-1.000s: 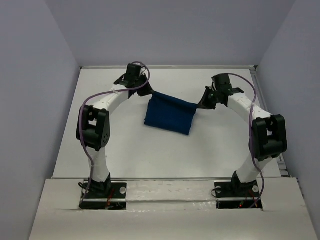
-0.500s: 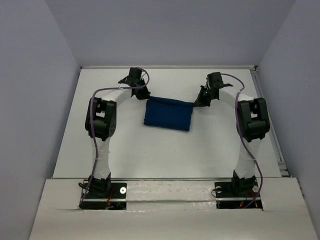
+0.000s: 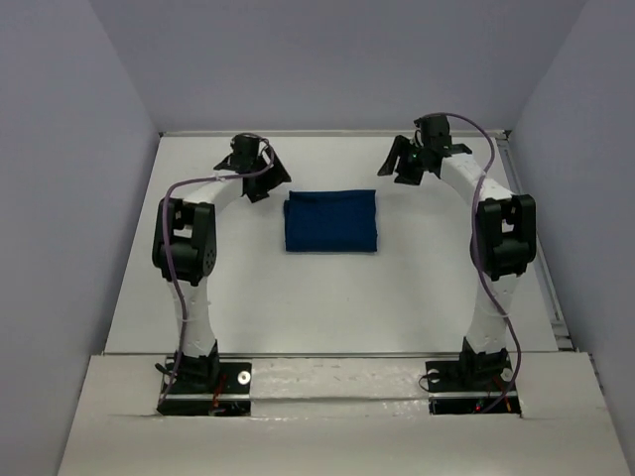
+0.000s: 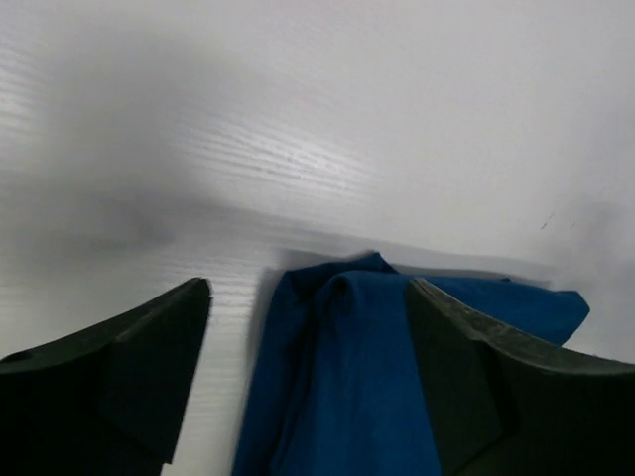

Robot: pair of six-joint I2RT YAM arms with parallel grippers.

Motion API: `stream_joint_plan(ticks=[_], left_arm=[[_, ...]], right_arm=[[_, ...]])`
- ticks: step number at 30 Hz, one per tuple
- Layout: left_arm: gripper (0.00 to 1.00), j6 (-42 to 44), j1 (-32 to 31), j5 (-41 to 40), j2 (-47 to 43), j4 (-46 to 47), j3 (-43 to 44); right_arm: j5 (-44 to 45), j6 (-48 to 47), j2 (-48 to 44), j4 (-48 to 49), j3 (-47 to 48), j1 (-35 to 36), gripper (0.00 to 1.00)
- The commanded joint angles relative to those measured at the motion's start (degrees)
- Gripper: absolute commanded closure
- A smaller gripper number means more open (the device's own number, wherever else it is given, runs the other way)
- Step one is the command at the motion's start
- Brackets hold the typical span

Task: Fold and stack the t-shirts
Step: Fold the tshirt

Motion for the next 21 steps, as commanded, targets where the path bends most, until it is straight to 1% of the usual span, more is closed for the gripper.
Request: stream_joint_plan(ticks=[1,2,3,4,5,6,7,8,9,10,11,12,14,15,16,18,21], left_arm=[[0.13,-0.8,0.9,-0.7,-7.4,3.1,1.2],[0.14,-0.6,0.9,-1.3,-9.5,4.3,0.0],[0.16,-0.4,0.9,-1.5,-10.6,4.4,-0.4],[0.19,0.0,0.1,-1.2,-11.7,4.8,-1.8],[0.25,0.5,-0.7,-1.0,-14.3,5.7,-2.7],[0.65,1.1,-1.7,-0.7,-15.3,6.2,-3.7],[0.78,1.7,-2.9,0.7,-16.2,6.3,-5.8],[0.89,2.6,-5.5,1.8,-17.4,6.4,-6.9],[0.93,2.9,-6.6,2.9,-17.9,7.0,-8.5],[0.99,2.7,-7.5,5.4,-18.4,7.8,-12.8],[1.00,2.2,-8.0,6.8,-18.9,9.2,-15.3],[1.00,1.2,-8.7,9.0,-19.9,12.4,-20.3],[1.00,1.0,-8.7,10.2,-20.7,14.9,-26.1],[1.00,1.2,-8.7,10.2,-20.7,15.5,-26.1],[1.00,1.8,-8.7,10.8,-20.5,15.9,-28.7],[1.00,2.9,-8.7,10.5,-19.9,15.3,-30.4],[1.00,5.2,-8.7,8.2,-19.3,14.7,-33.4]], right_arm=[[-5.0,-1.9,-5.1,-2.5,-0.4,0.4,0.54],[-6.4,-2.1,-5.8,-2.2,-1.8,1.9,0.88],[-7.2,-2.2,-7.3,-1.5,-3.4,2.9,1.00],[-8.2,-2.2,-7.7,-0.1,-6.7,3.9,1.00],[-8.8,-2.0,-8.2,0.5,-8.1,5.9,1.00],[-9.8,-1.1,-8.3,1.0,-9.5,6.7,1.00],[-11.5,-0.5,-9.0,1.7,-12.8,7.5,1.00],[-11.9,1.4,-9.8,5.1,-15.2,8.1,1.00],[-12.2,2.5,-10.8,7.3,-17.7,8.8,1.00],[-13.1,3.3,-12.0,10.0,-19.7,8.8,1.00],[-13.5,3.8,-12.4,10.4,-21.4,8.8,1.00],[-13.5,4.2,-12.7,10.8,-23.9,8.8,1.00],[-13.3,3.9,-13.3,11.8,-27.0,8.8,1.00],[-13.1,3.6,-13.0,11.7,-27.7,8.8,1.00],[-12.6,3.4,-12.7,11.1,-28.3,8.8,1.00],[-12.0,2.9,-12.2,11.3,-30.5,8.8,1.00],[-9.0,3.1,-11.7,12.8,-33.1,8.8,1.00]])
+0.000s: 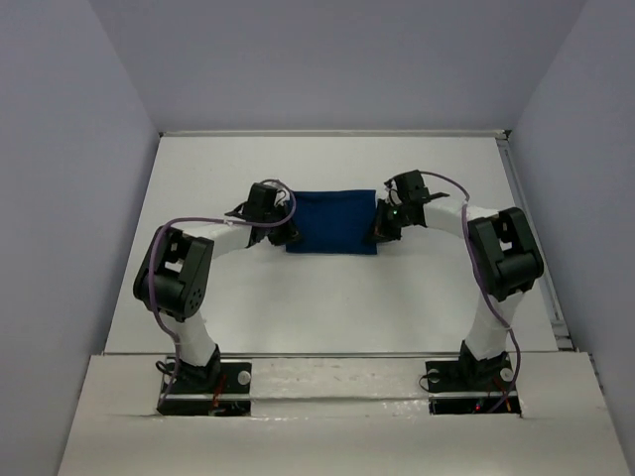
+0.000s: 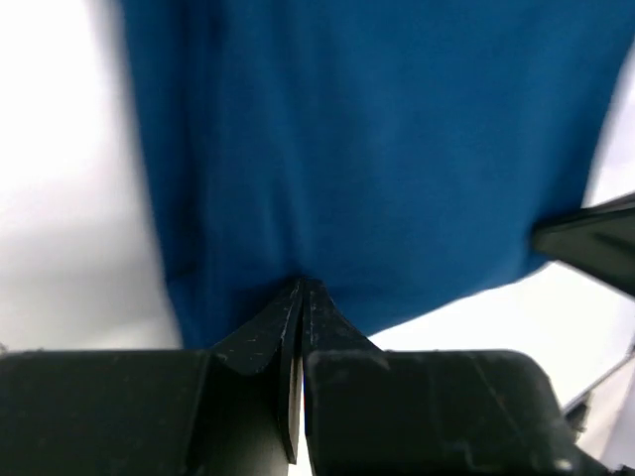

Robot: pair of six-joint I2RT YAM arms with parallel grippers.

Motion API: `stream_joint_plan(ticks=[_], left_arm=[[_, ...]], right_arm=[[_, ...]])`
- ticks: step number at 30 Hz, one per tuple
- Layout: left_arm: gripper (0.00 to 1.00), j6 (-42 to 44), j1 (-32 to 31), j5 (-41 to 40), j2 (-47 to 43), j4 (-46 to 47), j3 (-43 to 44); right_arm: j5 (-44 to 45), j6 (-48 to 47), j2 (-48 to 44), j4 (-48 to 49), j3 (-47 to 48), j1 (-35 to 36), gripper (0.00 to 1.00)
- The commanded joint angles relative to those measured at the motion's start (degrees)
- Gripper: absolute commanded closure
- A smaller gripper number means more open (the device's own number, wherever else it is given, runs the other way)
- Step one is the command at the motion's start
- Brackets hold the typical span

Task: Fold and stack the t-shirts
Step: Fold the tshirt

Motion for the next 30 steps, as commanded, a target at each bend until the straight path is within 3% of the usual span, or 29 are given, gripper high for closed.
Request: stream_joint_plan(ticks=[1,5,10,14,17,25,30], left_arm=[[1.00,3.7,0.7,-1.3,-0.4,2.1,-4.1],[1.00,4.3,0.7,-2.6,0.4,2.9,-7.1],[1.00,5.5,1.8,-3.4,-4.9,-0.8,-6.4],[1.00,5.8,1.8,-2.6,-9.2,-6.6,-0.7],[1.00,4.9,1.8,-1.1,-9.3,-7.6,5.0],[1.00,5.3,1.8,0.4,6.8,-7.3,22.6],[1.00,6.5,3.1,-1.2,15.6,-6.3,28.5]], right_arm=[[3.8,0.2,-0.6,4.3,-3.4,-0.3,1.00],[4.5,1.0,0.3,6.6,-5.0,-0.3,1.00],[6.5,-1.8,-3.5,2.4,-4.4,-0.3,1.00],[5.0,-4.0,-8.3,-3.3,1.1,-0.8,1.00],[3.3,-4.1,-6.2,-4.0,7.0,-0.8,1.00],[0.5,-2.8,6.3,-2.7,21.8,-1.9,1.00],[-0.9,-2.6,14.2,-2.7,30.4,-3.2,1.00]])
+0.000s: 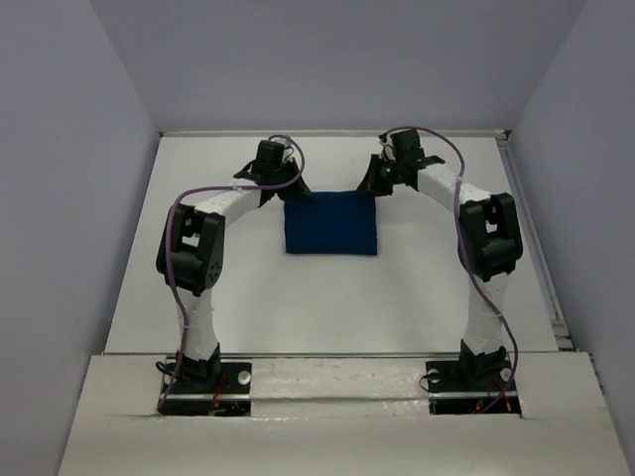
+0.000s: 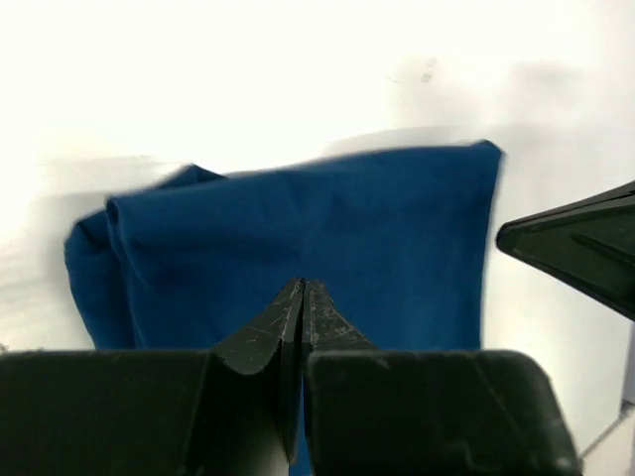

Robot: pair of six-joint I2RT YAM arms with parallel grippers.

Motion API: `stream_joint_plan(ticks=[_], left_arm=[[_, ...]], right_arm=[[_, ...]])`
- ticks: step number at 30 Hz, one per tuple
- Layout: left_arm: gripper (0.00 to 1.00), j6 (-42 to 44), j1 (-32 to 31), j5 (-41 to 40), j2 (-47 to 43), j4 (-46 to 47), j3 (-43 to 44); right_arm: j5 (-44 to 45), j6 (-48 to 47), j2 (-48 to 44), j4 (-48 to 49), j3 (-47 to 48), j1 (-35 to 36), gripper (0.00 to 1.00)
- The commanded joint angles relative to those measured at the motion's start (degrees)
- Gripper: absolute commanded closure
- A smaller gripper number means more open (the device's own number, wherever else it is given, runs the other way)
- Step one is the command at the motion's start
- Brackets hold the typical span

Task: Fold and stack the t-shirts
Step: Fold the tshirt, then reset both grippers

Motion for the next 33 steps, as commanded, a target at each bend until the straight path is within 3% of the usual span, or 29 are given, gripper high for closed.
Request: stream_joint_plan(ticks=[1,12,21,24,25,27,28,29,32,33], left_arm=[[1.00,1.5,2.6,-1.3,5.3,0.0,4.0],[1.00,0.3,8.2,-2.7,11.4,4.8,2.2],[1.00,-0.3,8.7,0.2,3.3,5.2,0.9],[1.00,0.9,8.7,-1.2,-2.7,1.9,2.4],[1.00,1.3,8.7,-2.0,-6.6,1.4,3.2],[0.96,2.4,8.7,-4.5,-10.6,-1.1,5.6],[0.93,2.8,8.7,-5.2,-12.4,-2.8,6.4],[0.88,3.8,8.7,-6.9,-16.5,-3.8,7.2],[0.73,5.5,8.7,-10.2,-25.4,-7.8,9.1],[0.63,6.1,8.7,-12.8,-28.0,-8.4,8.3]], right_arm=[[-2.5,0.8,6.1,0.3,6.3,-2.7,1.00],[-4.6,1.6,15.8,1.5,8.6,-7.3,1.00],[-10.1,3.6,12.1,3.3,9.5,-7.3,0.97],[-11.4,3.2,7.9,1.3,13.5,-7.3,0.76],[-10.9,3.1,4.4,0.4,14.2,-7.3,0.55],[-10.0,2.3,0.2,0.1,14.2,-7.3,0.34],[-8.5,2.0,-2.2,-0.2,13.7,-7.3,0.07],[-7.5,0.8,-7.6,-0.8,12.0,-7.3,0.00],[-2.0,-2.3,-20.2,-3.3,7.7,-7.8,0.00],[-0.5,-2.9,-23.8,-4.0,4.1,-7.8,0.00]])
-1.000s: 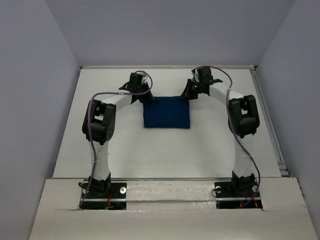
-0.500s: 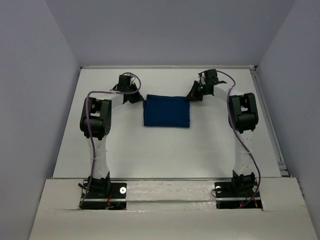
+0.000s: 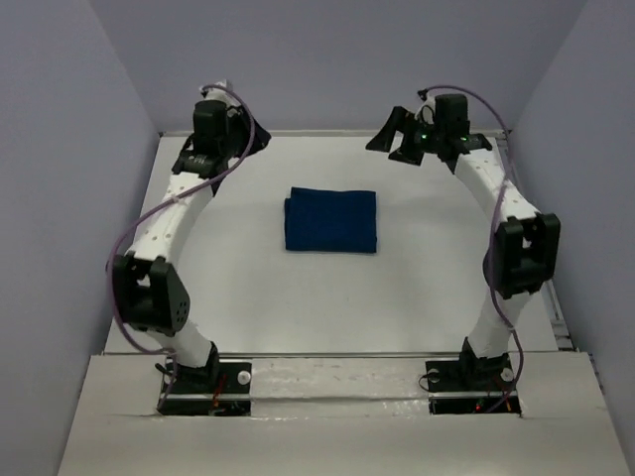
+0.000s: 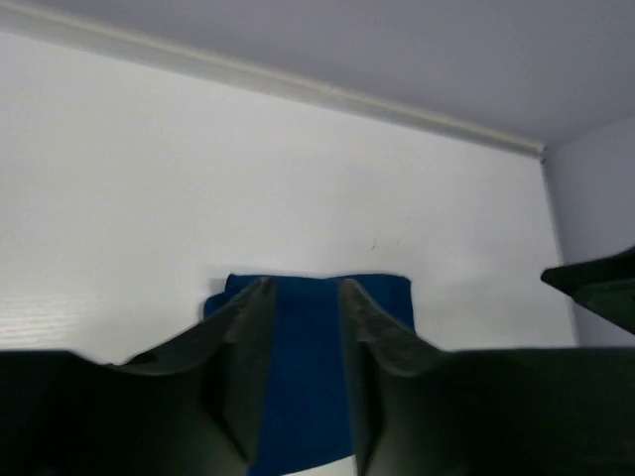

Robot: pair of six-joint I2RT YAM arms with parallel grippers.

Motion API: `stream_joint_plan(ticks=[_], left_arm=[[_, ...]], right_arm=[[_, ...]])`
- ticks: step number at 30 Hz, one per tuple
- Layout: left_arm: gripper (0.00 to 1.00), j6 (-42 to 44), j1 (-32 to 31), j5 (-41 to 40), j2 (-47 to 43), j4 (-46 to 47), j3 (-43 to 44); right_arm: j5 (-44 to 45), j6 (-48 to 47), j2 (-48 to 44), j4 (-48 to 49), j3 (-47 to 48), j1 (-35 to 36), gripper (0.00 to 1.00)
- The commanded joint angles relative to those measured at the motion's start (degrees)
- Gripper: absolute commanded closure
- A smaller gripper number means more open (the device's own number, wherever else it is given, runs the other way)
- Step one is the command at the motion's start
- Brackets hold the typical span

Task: Fold and stack the t-shirts
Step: Reset both grippers

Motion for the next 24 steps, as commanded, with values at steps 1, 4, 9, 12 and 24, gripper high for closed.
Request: stream_joint_plan(ticks=[1,4,9,12,24], left_arm=[[0.33,4.0,0.1,-7.8,-17.6,-4.3,2.6],[0.01,3.9,0.1,-11.6,-27.5,-5.6,-1.0],[0.01,1.8,0.6,-15.4,-37.9,-7.0,-4.3],[0.01,1.0,0.6,-16.3,-41.0,-8.3,-2.9],[0.01,1.1,0.6,-13.9,-45.4,-8.5,-5.7]], right_arm=[[8.1,-4.7,-22.8,-1.4,-6.1,-0.8,0.00],[16.7,-4.2,-37.7,1.0,-14.2,-1.4,0.00],[32.8,0.1,-54.9,11.7,-25.0,-1.4,0.00],[36.2,0.0,-55.6,9.4,-24.8,-1.4,0.00],[34.8,-0.2,-55.7,5.3,-23.5,-1.4,0.00]])
